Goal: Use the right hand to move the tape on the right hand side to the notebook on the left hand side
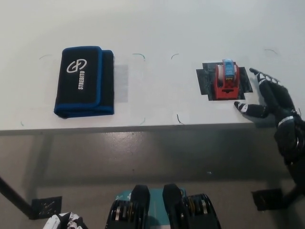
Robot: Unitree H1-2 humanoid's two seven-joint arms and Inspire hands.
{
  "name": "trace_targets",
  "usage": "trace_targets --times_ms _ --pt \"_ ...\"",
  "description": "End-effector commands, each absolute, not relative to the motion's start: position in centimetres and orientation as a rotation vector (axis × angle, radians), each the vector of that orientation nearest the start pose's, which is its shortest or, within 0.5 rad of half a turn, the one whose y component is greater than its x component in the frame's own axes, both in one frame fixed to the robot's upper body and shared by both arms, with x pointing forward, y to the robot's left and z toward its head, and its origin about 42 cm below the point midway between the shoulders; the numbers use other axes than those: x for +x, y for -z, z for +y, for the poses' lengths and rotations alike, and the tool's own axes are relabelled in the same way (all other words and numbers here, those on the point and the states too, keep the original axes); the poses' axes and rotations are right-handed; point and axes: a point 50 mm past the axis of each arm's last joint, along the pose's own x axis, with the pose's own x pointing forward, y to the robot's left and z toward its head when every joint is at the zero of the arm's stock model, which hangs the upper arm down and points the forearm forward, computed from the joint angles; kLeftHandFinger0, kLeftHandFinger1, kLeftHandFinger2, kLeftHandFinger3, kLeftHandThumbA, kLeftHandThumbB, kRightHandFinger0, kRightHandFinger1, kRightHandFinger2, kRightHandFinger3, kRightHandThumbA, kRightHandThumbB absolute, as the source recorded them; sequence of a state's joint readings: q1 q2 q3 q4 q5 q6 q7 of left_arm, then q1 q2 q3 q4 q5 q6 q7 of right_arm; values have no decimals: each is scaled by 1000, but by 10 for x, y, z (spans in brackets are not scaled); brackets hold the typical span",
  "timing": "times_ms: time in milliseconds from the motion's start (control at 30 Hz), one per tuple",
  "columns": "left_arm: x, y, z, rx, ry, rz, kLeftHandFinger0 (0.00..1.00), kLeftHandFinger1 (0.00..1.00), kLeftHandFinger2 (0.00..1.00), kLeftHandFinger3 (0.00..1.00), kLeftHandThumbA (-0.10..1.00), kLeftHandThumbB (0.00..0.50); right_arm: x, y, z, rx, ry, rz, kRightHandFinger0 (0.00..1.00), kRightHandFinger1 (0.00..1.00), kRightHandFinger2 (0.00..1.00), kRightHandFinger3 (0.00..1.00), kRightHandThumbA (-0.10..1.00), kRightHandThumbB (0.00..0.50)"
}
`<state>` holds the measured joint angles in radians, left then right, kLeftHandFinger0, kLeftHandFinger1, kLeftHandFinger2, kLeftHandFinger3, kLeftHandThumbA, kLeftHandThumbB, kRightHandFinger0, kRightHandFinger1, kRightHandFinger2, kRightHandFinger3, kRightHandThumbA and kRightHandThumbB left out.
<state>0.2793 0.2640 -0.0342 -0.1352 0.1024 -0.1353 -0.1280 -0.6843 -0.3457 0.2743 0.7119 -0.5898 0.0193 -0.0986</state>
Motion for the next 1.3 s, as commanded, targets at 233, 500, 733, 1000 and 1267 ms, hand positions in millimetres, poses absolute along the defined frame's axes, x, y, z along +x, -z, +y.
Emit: trace_targets --times_ms 233,500,733,1000,1267 --pt "191 -94 291 381 181 -1 207 142 186 368 29 90 495 -190 -241 -1074 -82 -150 1000 1000 1000 1000 815 341" --pt "189 -94 292 382 184 -6 204 145 196 367 12 91 496 -183 -218 -1041 -110 -162 1000 1000 1000 1000 775 329" --pt "192 -97 292 378 181 -10 197 144 193 363 20 91 505 -199 -189 -1028 -139 -227 1000 1000 1000 1000 869 352" --pt "194 -99 293 377 179 -18 199 140 182 356 20 90 505 -209 -165 -999 -166 -282 1000 1000 1000 1000 814 345" --pt "193 -100 293 384 182 -13 201 143 187 361 49 93 501 -198 -164 -1005 -183 -271 1000 1000 1000 1000 864 362"
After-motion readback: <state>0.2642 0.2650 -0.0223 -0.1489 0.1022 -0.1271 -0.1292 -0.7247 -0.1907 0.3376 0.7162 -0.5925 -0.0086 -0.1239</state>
